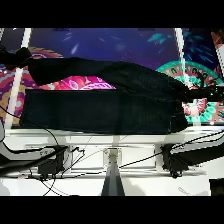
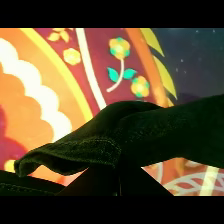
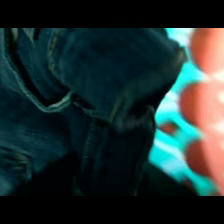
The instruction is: Fold the clothes and pants, and hang the long-sleeved shirts on hangers.
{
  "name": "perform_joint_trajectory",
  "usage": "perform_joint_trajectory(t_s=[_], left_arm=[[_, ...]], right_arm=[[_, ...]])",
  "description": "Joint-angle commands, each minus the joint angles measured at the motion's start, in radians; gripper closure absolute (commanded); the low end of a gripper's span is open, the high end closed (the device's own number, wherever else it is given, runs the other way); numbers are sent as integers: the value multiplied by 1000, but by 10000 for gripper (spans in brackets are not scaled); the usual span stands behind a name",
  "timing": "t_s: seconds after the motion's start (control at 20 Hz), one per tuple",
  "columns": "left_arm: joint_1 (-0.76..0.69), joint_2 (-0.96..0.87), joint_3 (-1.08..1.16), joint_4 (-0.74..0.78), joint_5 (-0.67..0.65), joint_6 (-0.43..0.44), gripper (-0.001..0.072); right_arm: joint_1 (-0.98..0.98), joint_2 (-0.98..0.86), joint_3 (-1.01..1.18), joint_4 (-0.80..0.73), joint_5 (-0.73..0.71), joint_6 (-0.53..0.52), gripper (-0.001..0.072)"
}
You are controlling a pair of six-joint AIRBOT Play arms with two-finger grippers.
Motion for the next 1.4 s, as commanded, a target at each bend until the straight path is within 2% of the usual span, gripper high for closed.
perform_joint_trajectory(t_s=[0.0, 0.05, 0.2, 0.35, 0.65, 0.85, 1.1, 1.35], left_arm=[[0, -2, 0, -2, 2, 1, 677], [1, -2, 0, -2, 2, 0, 677], [12, 15, 3, -79, -6, -24, 677], [68, 60, 3, -198, -13, -22, 678], [241, 143, 3, -198, -137, -22, 678], [265, 136, 0, -189, -269, -21, 678], [229, 15, 0, -190, -255, -21, 677], [164, -201, 0, -263, -64, -21, 677]], right_arm=[[79, 4, 3, 79, -48, -137, 621], [89, 8, 13, 74, -82, -137, 686], [76, 33, 80, 47, -95, -136, 686], [31, 93, 150, -56, -94, -118, 686], [-106, 186, 169, -96, -114, -118, 686], [-116, 186, 169, -85, -79, -118, 686], [-115, 184, 169, -73, -151, -118, 686], [-63, 155, 169, -67, -306, -118, 686]])
